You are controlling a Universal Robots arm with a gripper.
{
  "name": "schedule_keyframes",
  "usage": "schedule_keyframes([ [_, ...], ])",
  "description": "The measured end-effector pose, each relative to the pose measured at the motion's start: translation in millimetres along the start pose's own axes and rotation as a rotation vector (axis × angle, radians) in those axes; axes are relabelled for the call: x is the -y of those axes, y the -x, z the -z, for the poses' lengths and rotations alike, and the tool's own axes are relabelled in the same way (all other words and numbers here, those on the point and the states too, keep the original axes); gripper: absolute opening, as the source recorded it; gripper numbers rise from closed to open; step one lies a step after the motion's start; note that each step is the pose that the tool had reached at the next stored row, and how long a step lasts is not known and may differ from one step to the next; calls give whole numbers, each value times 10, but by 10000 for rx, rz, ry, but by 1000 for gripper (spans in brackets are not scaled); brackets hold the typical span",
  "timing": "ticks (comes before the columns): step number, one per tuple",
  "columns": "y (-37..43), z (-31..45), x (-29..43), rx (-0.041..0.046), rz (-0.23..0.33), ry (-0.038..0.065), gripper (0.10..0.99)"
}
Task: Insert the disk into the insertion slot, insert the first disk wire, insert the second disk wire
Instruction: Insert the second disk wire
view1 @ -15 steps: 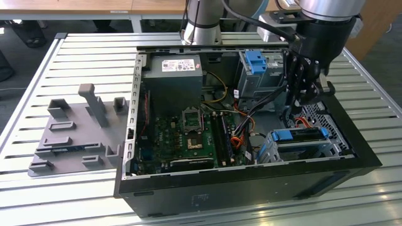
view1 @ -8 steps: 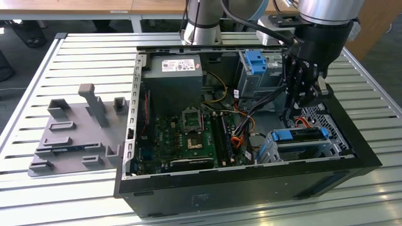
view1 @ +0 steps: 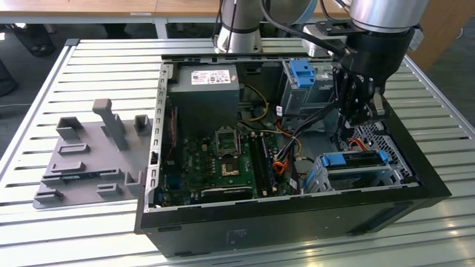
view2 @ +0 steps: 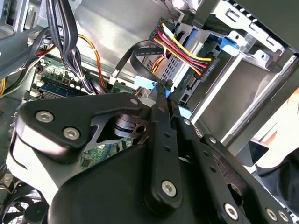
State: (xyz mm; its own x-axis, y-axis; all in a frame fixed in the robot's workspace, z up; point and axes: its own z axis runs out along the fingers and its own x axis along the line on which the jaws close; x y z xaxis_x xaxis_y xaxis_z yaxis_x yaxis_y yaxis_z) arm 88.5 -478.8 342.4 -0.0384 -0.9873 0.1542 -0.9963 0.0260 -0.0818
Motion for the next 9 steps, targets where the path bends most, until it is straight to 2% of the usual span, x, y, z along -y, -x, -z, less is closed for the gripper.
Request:
schedule_keyframes([
  [3, 0, -3, -1, 22, -3, 2, 149],
  [4, 0, -6, -1, 105, -10, 4, 149],
  [7, 0, -8, -1, 566, -44, 22, 149],
  [8, 1, -10, -1, 674, -53, 26, 149],
  [9, 1, -13, -1, 744, -58, 29, 149],
])
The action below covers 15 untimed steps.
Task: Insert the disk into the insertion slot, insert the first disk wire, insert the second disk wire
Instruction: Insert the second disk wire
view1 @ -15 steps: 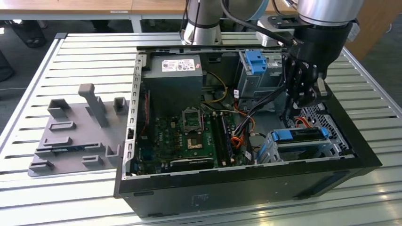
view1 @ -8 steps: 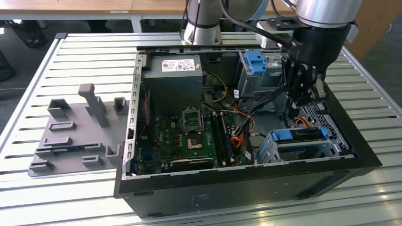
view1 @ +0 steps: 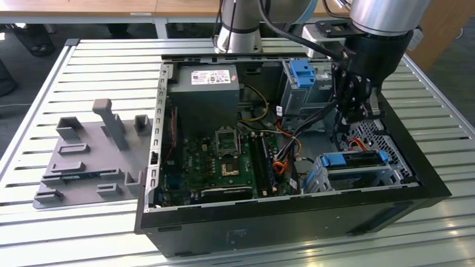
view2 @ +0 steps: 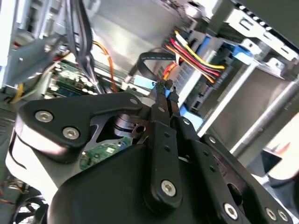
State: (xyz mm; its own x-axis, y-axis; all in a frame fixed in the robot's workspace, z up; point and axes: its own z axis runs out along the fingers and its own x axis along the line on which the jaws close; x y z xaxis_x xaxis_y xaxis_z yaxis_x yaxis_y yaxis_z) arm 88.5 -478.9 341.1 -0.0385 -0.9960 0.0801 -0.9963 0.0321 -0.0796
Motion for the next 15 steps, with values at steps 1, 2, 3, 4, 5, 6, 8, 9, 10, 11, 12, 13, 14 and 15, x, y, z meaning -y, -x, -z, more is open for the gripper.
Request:
schedule_keyframes([
  [1, -1, -4, 0, 36, -2, 1, 149],
  [2, -2, -8, 0, 41, -3, 1, 149],
  [3, -6, -10, 0, 41, -3, 1, 149],
  [4, -13, -11, 0, 39, -2, 1, 149],
  [5, -21, -13, 0, 40, -3, 1, 149],
  [6, -37, -16, 1, 40, -2, 1, 149],
  [8, -78, -20, 2, 40, -2, 1, 149],
  [9, -101, -24, 3, 40, -2, 1, 149],
  [10, -126, -28, 3, 41, -2, 1, 149],
  [11, -154, -31, 4, 39, -2, 1, 149],
  [12, -184, -36, 5, 39, -2, 1, 149],
  [13, -213, -40, 6, 39, -2, 1, 149],
  [14, -242, -45, 6, 40, -3, 1, 149],
  [15, -267, -49, 7, 40, -3, 1, 149],
])
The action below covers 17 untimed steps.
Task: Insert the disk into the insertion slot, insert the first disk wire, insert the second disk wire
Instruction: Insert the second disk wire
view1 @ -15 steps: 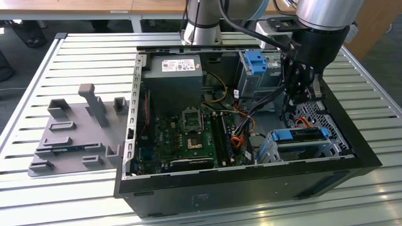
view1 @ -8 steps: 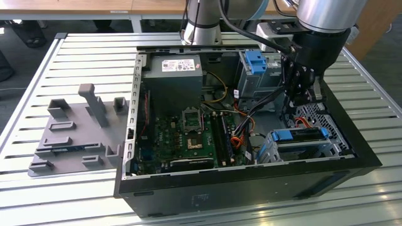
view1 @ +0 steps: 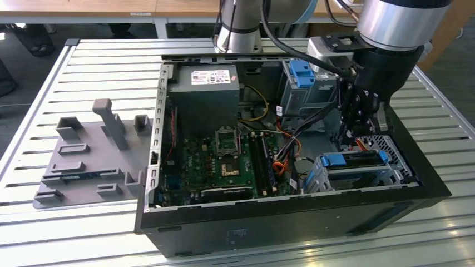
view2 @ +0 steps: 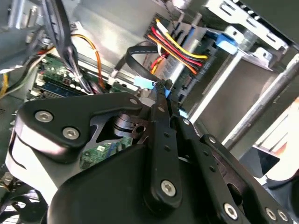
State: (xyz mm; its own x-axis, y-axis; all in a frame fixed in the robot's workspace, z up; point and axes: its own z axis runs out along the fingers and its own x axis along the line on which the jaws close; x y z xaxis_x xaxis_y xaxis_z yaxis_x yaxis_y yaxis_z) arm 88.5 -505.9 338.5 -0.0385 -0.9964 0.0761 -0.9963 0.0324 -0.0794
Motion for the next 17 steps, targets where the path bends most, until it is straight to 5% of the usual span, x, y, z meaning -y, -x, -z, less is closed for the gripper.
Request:
schedule_keyframes([
  [5, -97, -17, 4, 63, -4, 3, 149],
  [8, -145, -26, 6, 445, -34, 17, 149],
  [9, -153, -28, 5, 498, -38, 18, 149],
  [17, -153, -30, 6, 447, -33, 17, 161],
])
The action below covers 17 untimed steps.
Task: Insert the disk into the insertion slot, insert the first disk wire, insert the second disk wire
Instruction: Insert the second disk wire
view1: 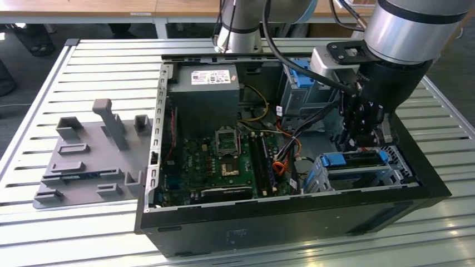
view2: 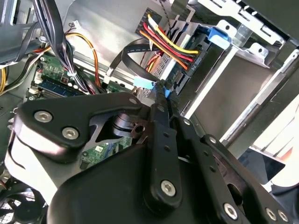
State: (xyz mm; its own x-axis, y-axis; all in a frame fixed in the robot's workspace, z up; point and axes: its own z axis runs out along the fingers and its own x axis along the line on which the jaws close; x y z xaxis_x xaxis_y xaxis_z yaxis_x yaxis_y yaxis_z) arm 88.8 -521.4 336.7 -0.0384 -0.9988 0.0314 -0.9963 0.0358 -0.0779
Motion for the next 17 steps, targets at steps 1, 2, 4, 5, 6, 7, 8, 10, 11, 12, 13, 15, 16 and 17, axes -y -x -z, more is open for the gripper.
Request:
schedule_keyframes([
  [1, 0, -1, 0, -5, 0, 0, 161],
  [2, 0, -1, 0, -8, 0, -1, 224],
  [4, 0, -2, 0, -15, 0, -1, 224],
  [5, 0, -3, 0, -18, 1, -1, 224],
  [6, 0, -4, 0, -20, 1, -1, 224],
  [7, 0, -6, 0, -22, 1, -1, 212],
  [8, 0, -7, -1, -25, 1, -1, 212],
  [10, 0, -9, -1, -37, 2, -2, 141],
  [11, 0, -10, -1, -42, 3, -2, 141],
  [12, 0, -10, -1, -45, 3, -2, 141],
  [13, 0, -11, -1, -45, 3, -2, 141],
  [15, -9, -15, -1, -43, 1, -2, 141],
  [16, -17, -15, 0, -44, 2, -2, 141],
  [17, -28, -17, 1, -44, 3, -2, 141],
])
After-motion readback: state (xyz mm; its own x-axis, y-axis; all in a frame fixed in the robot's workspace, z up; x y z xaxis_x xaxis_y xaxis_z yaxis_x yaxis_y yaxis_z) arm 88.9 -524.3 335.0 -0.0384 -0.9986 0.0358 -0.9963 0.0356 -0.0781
